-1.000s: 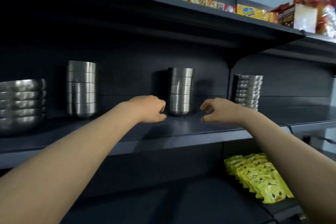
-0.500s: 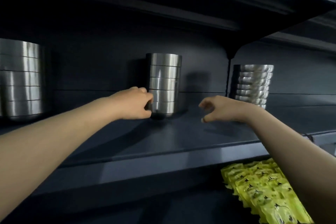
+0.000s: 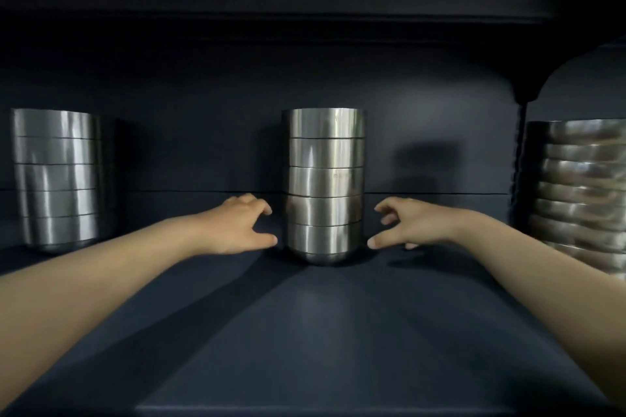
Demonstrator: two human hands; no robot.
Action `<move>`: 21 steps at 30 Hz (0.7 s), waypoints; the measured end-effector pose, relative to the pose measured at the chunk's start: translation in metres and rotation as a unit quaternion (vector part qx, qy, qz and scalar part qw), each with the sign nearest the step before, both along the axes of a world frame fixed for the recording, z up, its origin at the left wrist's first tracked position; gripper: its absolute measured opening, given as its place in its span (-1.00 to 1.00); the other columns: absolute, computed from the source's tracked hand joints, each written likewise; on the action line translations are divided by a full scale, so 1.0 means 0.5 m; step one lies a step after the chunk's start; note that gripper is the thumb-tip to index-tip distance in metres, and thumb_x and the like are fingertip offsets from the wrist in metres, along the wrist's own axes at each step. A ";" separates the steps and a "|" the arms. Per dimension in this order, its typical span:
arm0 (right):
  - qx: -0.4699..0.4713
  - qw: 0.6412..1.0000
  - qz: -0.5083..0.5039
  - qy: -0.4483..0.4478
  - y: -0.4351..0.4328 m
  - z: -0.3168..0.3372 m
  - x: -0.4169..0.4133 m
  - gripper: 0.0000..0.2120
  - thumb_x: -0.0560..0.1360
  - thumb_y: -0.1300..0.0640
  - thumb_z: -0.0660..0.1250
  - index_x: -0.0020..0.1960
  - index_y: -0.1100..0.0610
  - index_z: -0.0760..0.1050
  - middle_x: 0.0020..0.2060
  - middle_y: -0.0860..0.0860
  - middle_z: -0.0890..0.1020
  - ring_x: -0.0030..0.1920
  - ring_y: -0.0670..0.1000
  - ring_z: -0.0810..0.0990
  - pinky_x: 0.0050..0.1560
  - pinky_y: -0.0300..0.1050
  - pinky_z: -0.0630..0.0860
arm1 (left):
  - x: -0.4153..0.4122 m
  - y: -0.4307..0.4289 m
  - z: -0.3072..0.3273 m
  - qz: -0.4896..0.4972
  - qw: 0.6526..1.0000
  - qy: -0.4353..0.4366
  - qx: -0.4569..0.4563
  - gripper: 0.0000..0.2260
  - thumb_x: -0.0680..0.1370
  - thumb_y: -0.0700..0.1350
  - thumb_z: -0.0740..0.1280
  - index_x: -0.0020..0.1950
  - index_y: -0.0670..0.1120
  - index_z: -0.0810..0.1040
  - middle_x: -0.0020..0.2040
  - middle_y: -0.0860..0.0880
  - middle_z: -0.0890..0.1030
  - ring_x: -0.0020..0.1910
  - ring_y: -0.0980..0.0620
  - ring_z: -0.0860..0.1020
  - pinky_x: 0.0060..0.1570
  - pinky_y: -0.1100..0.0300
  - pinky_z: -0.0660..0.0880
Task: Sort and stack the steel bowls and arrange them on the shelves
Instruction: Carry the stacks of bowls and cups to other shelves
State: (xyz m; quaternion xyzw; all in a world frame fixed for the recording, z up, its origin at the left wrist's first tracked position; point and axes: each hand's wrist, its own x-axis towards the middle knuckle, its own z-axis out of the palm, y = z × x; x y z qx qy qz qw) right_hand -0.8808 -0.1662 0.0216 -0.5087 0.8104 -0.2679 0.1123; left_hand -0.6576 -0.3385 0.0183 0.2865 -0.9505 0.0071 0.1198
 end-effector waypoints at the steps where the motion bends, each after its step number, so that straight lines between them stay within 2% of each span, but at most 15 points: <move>1: -0.009 1.000 0.005 -0.019 -0.013 -0.004 -0.005 -0.21 0.38 -0.01 0.49 0.49 0.04 0.17 0.31 0.01 0.39 0.26 -0.03 0.45 0.13 -0.09 0.54 | -0.010 -0.006 -0.003 -0.006 1.000 0.009 0.006 -0.41 0.53 0.15 0.27 0.47 -0.05 0.19 0.45 -0.02 0.21 0.46 -0.03 0.17 0.38 0.18 0.18; 3: -0.023 0.998 0.020 -0.048 -0.037 -0.012 -0.010 -0.11 0.35 -0.02 0.52 0.52 0.05 0.09 0.37 0.03 0.36 0.27 -0.04 0.44 0.09 -0.13 0.55 | -0.026 -0.019 -0.010 -0.026 0.999 0.023 0.017 -0.31 0.51 0.18 0.28 0.51 -0.07 0.09 0.49 -0.01 0.13 0.49 -0.03 0.10 0.42 0.15 0.15; 6: -0.025 0.997 0.034 -0.066 -0.067 -0.024 -0.012 -0.11 0.19 -0.16 0.57 0.39 0.06 0.26 0.19 -0.02 0.50 0.08 -0.04 0.54 -0.02 -0.13 0.58 | -0.042 -0.043 -0.023 -0.053 0.995 0.043 0.074 -0.15 0.46 0.23 0.31 0.55 -0.07 -0.08 0.54 0.01 0.02 0.52 0.03 0.04 0.48 0.14 0.09; 8: -0.031 0.996 0.037 -0.074 -0.080 -0.031 -0.013 -0.09 0.04 -0.26 0.55 0.27 0.04 0.31 0.14 -0.01 0.52 0.11 -0.02 0.56 0.05 -0.07 0.60 | -0.050 -0.060 -0.035 -0.074 0.985 0.077 0.134 0.03 0.32 0.40 0.32 0.55 0.01 -0.16 0.56 0.05 -0.03 0.53 0.08 0.02 0.50 0.10 0.07; 10: -0.041 0.993 0.047 -0.095 -0.089 -0.034 -0.013 -0.08 0.04 -0.25 0.55 0.29 0.02 0.30 0.17 -0.06 0.52 0.16 -0.05 0.53 0.11 -0.07 0.58 | -0.059 -0.071 -0.048 -0.095 0.967 0.130 0.200 0.18 0.13 0.52 0.31 0.54 0.06 -0.17 0.55 0.09 0.01 0.51 0.13 0.08 0.49 0.11 0.10; 11: -0.049 0.991 0.055 -0.112 -0.092 -0.038 -0.012 -0.12 0.11 -0.21 0.57 0.31 0.02 0.29 0.16 -0.09 0.53 0.15 -0.09 0.53 0.09 -0.11 0.57 | -0.066 -0.075 -0.057 -0.110 0.953 0.157 0.234 0.17 0.15 0.48 0.36 0.54 0.05 -0.16 0.54 0.10 0.07 0.48 0.17 0.14 0.46 0.18 0.14; 13: -0.080 0.983 0.074 -0.149 -0.097 -0.048 -0.005 -0.28 0.29 -0.06 0.57 0.30 0.01 0.27 0.08 -0.13 0.55 0.07 -0.17 0.53 -0.06 -0.28 0.53 | -0.080 -0.074 -0.074 -0.149 0.924 0.196 0.292 0.02 0.30 0.26 0.46 0.54 0.03 -0.10 0.43 0.17 0.26 0.34 0.29 0.30 0.32 0.37 0.25; 14: -0.100 0.978 0.079 -0.164 -0.100 -0.054 -0.002 -0.34 0.34 0.02 0.54 0.30 0.01 0.26 0.05 -0.16 0.55 0.04 -0.21 0.53 -0.09 -0.35 0.51 | -0.086 -0.071 -0.081 -0.162 0.913 0.210 0.311 -0.03 0.33 0.21 0.47 0.53 0.05 -0.08 0.37 0.21 0.32 0.29 0.33 0.35 0.29 0.39 0.29; 18: -0.169 0.966 0.074 -0.181 -0.109 -0.068 0.001 -0.43 0.34 0.12 0.52 0.22 0.01 0.29 0.01 -0.20 0.55 0.02 -0.25 0.53 -0.02 -0.40 0.51 | -0.101 -0.072 -0.099 -0.175 0.883 0.262 0.349 -0.01 0.20 0.29 0.42 0.51 0.17 -0.01 0.38 0.14 0.38 0.34 0.13 0.40 0.35 0.01 0.38; 21: -0.201 0.958 0.069 -0.191 -0.112 -0.073 0.003 -0.55 0.31 0.15 0.54 0.07 -0.03 0.38 -0.03 -0.18 0.58 -0.04 -0.25 0.56 -0.08 -0.44 0.51 | -0.101 -0.070 -0.099 -0.192 0.864 0.281 0.371 -0.08 0.19 0.25 0.43 0.47 0.16 0.10 0.31 0.20 0.41 0.33 0.16 0.40 0.32 0.00 0.41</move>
